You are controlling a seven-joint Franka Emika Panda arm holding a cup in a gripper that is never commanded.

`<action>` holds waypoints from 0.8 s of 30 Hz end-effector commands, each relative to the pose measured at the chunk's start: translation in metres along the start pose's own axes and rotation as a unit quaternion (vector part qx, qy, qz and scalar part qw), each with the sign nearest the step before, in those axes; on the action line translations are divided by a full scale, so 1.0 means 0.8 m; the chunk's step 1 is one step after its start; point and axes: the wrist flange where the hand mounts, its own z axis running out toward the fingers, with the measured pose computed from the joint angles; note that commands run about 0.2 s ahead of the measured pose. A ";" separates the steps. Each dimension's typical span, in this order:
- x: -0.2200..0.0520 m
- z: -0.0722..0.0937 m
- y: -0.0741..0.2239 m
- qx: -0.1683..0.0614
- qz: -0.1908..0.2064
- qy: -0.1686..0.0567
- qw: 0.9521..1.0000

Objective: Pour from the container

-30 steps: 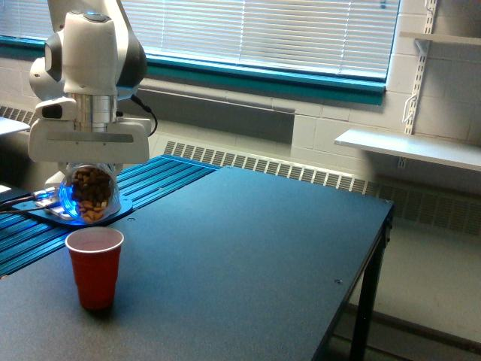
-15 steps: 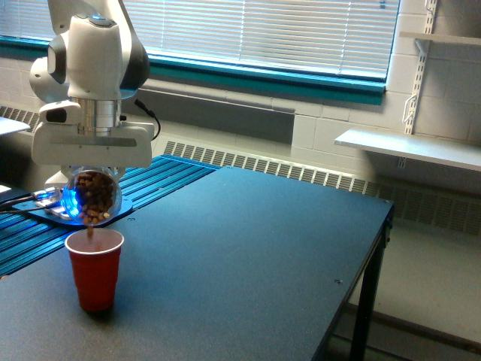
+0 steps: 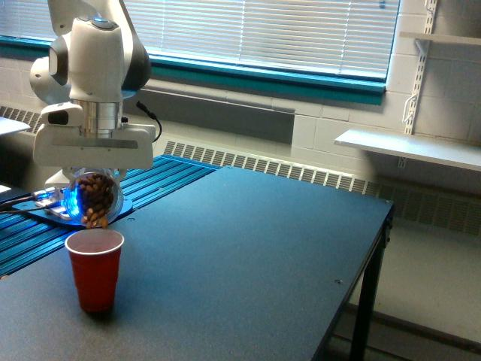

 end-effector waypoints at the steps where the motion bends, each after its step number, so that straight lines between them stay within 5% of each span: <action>1: 0.002 -0.001 -0.001 -0.005 0.001 -0.001 1.000; 24: 0.007 -0.004 -0.003 -0.012 0.005 -0.011 1.000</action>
